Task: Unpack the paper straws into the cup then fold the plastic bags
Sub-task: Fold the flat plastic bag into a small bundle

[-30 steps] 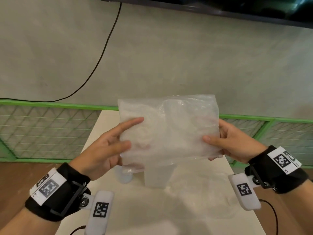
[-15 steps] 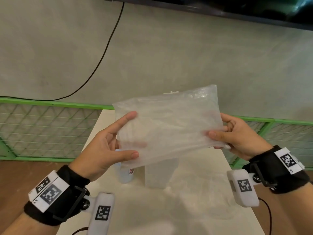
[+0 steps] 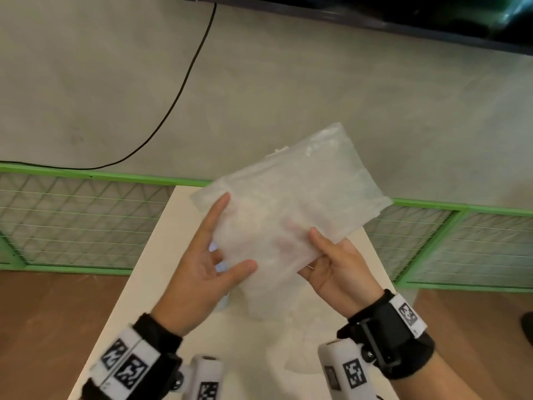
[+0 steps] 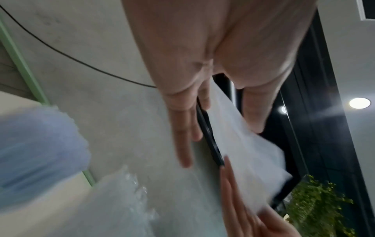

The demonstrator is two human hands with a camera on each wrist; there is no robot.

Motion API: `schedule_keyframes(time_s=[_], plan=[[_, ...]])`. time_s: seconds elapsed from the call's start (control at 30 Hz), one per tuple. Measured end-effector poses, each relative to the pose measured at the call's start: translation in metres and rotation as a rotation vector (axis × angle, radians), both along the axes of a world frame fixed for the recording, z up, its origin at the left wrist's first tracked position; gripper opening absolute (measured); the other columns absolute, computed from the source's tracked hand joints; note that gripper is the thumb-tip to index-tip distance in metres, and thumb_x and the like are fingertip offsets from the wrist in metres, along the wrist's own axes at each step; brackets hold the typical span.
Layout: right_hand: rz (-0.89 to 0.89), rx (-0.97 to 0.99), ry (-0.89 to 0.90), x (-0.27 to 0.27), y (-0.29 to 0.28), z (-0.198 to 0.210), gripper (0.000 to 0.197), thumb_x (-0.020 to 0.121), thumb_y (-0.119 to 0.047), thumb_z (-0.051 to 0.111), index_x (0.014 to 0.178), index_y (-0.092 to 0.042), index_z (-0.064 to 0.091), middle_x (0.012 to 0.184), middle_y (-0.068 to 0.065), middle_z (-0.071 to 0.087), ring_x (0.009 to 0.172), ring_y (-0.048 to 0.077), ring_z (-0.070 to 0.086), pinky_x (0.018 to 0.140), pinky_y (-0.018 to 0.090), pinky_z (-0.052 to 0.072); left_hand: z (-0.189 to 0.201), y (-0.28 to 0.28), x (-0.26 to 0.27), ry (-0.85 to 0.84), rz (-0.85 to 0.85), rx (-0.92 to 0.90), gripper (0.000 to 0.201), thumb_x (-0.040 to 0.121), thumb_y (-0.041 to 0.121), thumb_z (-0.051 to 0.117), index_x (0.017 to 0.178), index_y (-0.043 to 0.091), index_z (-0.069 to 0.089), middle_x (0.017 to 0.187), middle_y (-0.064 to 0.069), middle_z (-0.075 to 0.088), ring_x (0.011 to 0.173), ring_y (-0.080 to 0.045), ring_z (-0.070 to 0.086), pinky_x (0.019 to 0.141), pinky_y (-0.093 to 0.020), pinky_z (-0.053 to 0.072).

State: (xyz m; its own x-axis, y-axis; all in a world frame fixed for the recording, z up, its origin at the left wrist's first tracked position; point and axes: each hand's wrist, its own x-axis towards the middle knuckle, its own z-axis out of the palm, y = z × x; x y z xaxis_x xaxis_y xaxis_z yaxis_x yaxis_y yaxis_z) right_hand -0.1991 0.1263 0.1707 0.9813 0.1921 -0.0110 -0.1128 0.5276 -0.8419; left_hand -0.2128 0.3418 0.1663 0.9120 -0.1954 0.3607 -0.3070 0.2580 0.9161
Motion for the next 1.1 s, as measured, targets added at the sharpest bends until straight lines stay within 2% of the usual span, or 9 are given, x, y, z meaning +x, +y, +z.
schedule_keyframes(time_s=[0.13,0.27,0.37,0.5,0.63,0.83,0.9,1.03,1.1], plan=[[0.085,-0.125,0.015,-0.001,-0.024,-0.007,0.034,0.094,-0.010,0.048,0.120,-0.019,0.068,0.122,0.017,0.067,0.103,0.035,0.069,0.082,0.044,0.058,-0.002,0.044,0.009,0.126,0.043,0.002,0.096,0.056,0.059,0.085,0.135,0.064,0.031,0.142,0.012,0.049,0.126,-0.017,0.055,0.101,-0.047,0.045],[0.339,-0.319,0.054,0.001,-0.035,-0.013,0.043,0.086,-0.023,0.072,0.128,-0.018,0.061,0.125,0.026,0.062,0.099,0.045,0.067,0.087,0.050,0.056,-0.004,0.051,0.027,0.308,-0.240,0.210,0.098,0.053,0.066,0.083,0.137,0.050,0.037,0.127,0.001,0.066,0.117,-0.021,0.062,0.099,-0.041,0.046],[0.455,-0.372,0.083,0.005,-0.039,-0.008,0.047,0.087,-0.024,0.072,0.132,-0.017,0.058,0.126,0.027,0.061,0.099,0.045,0.067,0.086,0.050,0.056,-0.004,0.040,0.029,0.444,-0.447,0.260,0.075,0.060,0.059,0.083,0.128,0.044,0.055,0.124,-0.005,0.068,0.109,-0.025,0.067,0.085,-0.036,0.055],[0.442,-0.444,0.091,0.013,-0.049,0.003,0.048,0.086,-0.023,0.070,0.132,-0.015,0.057,0.122,0.028,0.063,0.095,0.044,0.069,0.078,0.045,0.060,-0.008,0.036,0.032,0.450,-0.384,0.221,0.051,0.072,0.042,0.082,0.117,0.024,0.067,0.109,-0.020,0.071,0.096,-0.036,0.071,0.074,-0.043,0.061],[0.278,-0.495,0.038,0.017,-0.049,0.008,0.030,0.077,-0.021,0.075,0.106,-0.017,0.075,0.099,0.018,0.074,0.077,0.023,0.074,0.060,0.031,0.061,-0.008,0.033,0.029,0.408,-0.305,0.223,0.027,0.081,0.022,0.062,0.107,0.023,0.073,0.098,-0.023,0.073,0.080,-0.034,0.074,0.068,-0.045,0.060],[0.149,-0.327,-0.029,0.012,-0.043,0.013,0.024,0.075,-0.011,0.065,0.092,-0.019,0.079,0.085,0.017,0.075,0.070,0.022,0.074,0.054,0.033,0.059,-0.005,0.036,0.025,0.343,-0.322,0.107,0.040,0.086,0.016,0.062,0.122,0.034,0.062,0.089,-0.022,0.073,0.080,-0.033,0.073,0.066,-0.041,0.061],[0.123,-0.293,-0.051,0.009,-0.040,0.016,0.016,0.075,-0.012,0.065,0.083,-0.012,0.080,0.081,0.016,0.075,0.064,0.020,0.073,0.051,0.030,0.058,-0.006,0.037,0.026,0.321,-0.301,0.071,0.031,0.086,0.014,0.071,0.112,0.033,0.070,0.089,-0.023,0.072,0.075,-0.032,0.073,0.063,-0.038,0.061],[0.094,-0.335,-0.168,0.011,-0.042,0.014,0.029,0.041,-0.024,0.093,0.067,-0.021,0.080,0.071,0.004,0.075,0.059,0.013,0.071,0.055,0.024,0.058,-0.002,0.037,0.026,0.335,-0.208,0.104,0.046,0.089,-0.006,0.046,0.081,0.023,0.079,0.071,-0.007,0.062,0.052,-0.017,0.045,0.046,-0.017,0.045],[0.131,-0.360,-0.226,0.011,-0.044,0.016,0.017,0.047,-0.016,0.091,0.058,-0.017,0.078,0.068,0.007,0.073,0.058,0.016,0.070,0.055,0.025,0.058,0.004,0.034,0.024,0.350,-0.213,0.102,0.056,0.093,-0.011,0.036,0.073,0.018,0.079,0.057,0.001,0.059,0.043,-0.010,0.042,0.043,-0.015,0.041]])
